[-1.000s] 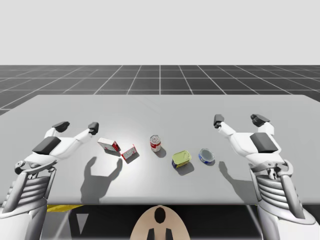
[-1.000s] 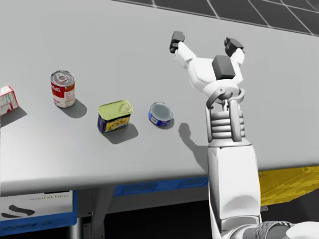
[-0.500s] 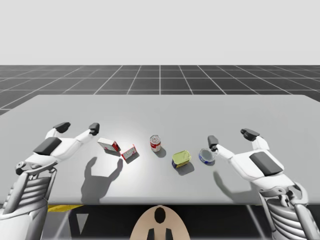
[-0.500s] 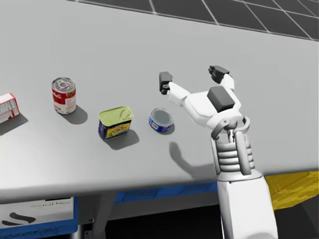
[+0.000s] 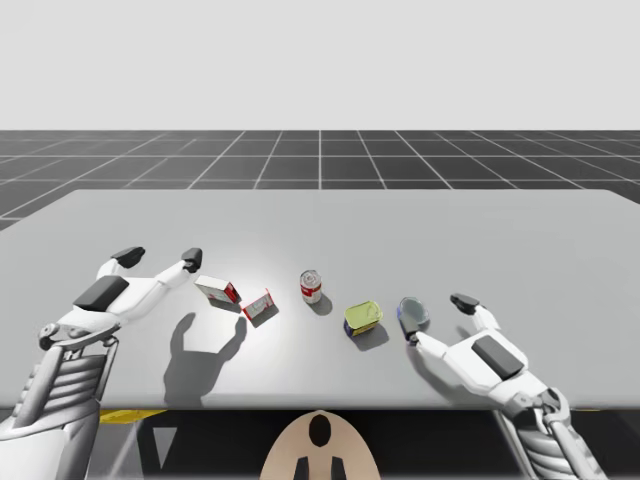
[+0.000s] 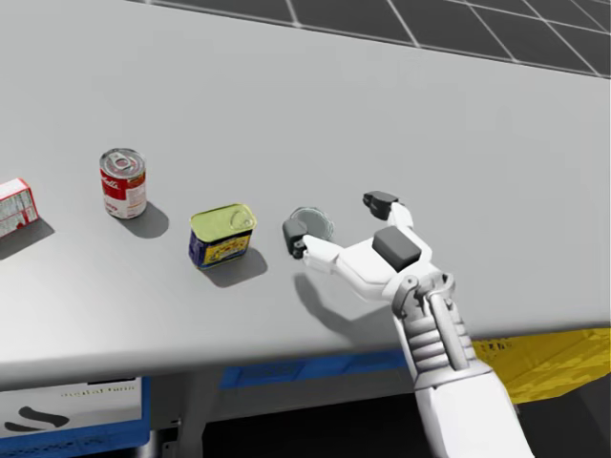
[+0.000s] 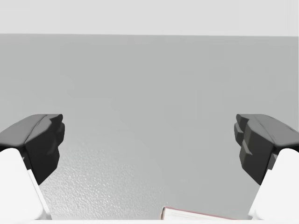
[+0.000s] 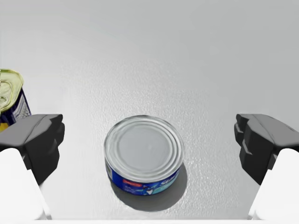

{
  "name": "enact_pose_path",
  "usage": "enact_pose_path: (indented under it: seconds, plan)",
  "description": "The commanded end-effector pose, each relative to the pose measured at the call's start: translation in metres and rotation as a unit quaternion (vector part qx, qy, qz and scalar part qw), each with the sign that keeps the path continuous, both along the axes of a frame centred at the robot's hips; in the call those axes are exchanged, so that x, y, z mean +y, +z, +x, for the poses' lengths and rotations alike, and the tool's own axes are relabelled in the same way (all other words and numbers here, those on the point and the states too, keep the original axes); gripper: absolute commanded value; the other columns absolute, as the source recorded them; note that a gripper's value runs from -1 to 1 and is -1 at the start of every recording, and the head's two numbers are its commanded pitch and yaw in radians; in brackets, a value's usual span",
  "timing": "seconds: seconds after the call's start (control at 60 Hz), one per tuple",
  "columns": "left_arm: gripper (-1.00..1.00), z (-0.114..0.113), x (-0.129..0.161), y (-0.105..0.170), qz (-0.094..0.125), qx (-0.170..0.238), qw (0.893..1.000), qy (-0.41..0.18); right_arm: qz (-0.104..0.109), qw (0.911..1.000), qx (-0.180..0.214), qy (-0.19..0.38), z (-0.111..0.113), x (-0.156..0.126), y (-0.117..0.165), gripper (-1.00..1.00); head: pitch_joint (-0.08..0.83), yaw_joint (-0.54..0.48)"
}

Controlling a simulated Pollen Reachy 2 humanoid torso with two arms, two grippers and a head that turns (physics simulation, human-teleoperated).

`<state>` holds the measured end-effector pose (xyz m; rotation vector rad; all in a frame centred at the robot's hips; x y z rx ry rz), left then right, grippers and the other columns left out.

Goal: Lift the tuna fish can off the table.

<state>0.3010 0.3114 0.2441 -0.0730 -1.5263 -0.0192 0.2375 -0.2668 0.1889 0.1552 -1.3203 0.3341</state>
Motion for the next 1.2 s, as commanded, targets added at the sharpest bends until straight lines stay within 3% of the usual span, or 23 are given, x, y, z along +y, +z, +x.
enact_pose_path:
  seconds: [0.017,0.067,0.383,0.5,0.667,0.683,0.717,0.733,0.75,0.767,0.917,1.2]
  plan:
    - [-1.0,0.0,0.0,0.0,0.0,0.0,1.0,0.001,-0.007,0.9995,0.027,0.014,0.009,0.001,-0.019,-1.0,0.741,-0.34]
    - [-1.0,0.0,0.0,0.0,-0.001,0.0,1.0,0.001,-0.012,0.9992,0.034,0.017,0.013,0.002,-0.023,-1.0,0.741,-0.34]
    - [-1.0,-0.001,0.001,0.002,-0.005,-0.006,1.0,-0.001,0.006,0.9963,0.084,0.015,0.037,0.009,-0.039,-1.0,0.74,-0.33]
    - [-1.0,-0.001,0.002,0.003,-0.005,-0.007,1.0,-0.002,0.002,0.9951,0.098,0.01,0.044,0.012,-0.044,-1.0,0.74,-0.32]
    - [-1.0,-0.001,0.002,0.003,-0.005,-0.009,1.0,-0.003,0.012,0.9923,0.123,0.01,0.044,0.014,-0.049,-0.99,0.742,-0.32]
    - [-1.0,-0.001,0.002,0.003,-0.005,-0.009,1.0,-0.003,0.014,0.9919,0.126,0.009,0.044,0.014,-0.05,-0.85,0.742,-0.32]
    - [-1.0,-0.001,0.002,0.003,-0.005,-0.009,1.0,-0.003,0.015,0.9922,0.123,0.006,0.043,0.015,-0.05,-0.21,0.742,-0.32]
    - [-1.0,-0.001,0.002,0.003,-0.005,-0.009,1.0,-0.003,0.016,0.9921,0.124,0.006,0.043,0.015,-0.05,0.55,0.741,-0.32]
    - [-1.0,-0.001,0.002,0.003,-0.005,-0.009,1.0,-0.003,0.018,0.9921,0.124,0.006,0.042,0.014,-0.05,0.82,0.741,-0.32]
    - [-1.0,-0.001,0.002,0.003,-0.004,-0.009,1.0,-0.003,0.018,0.992,0.124,0.007,0.042,0.014,-0.05,0.92,0.74,-0.32]
    - [-1.0,-0.002,0.001,0.003,-0.004,-0.009,1.0,-0.003,0.02,0.992,0.125,0.008,0.041,0.012,-0.05,1.0,0.706,-0.33]
    - [-1.0,-0.002,0.001,0.002,-0.002,-0.007,1.0,-0.003,0.024,0.9917,0.126,0.012,0.04,0.011,-0.051,1.0,0.441,-0.36]
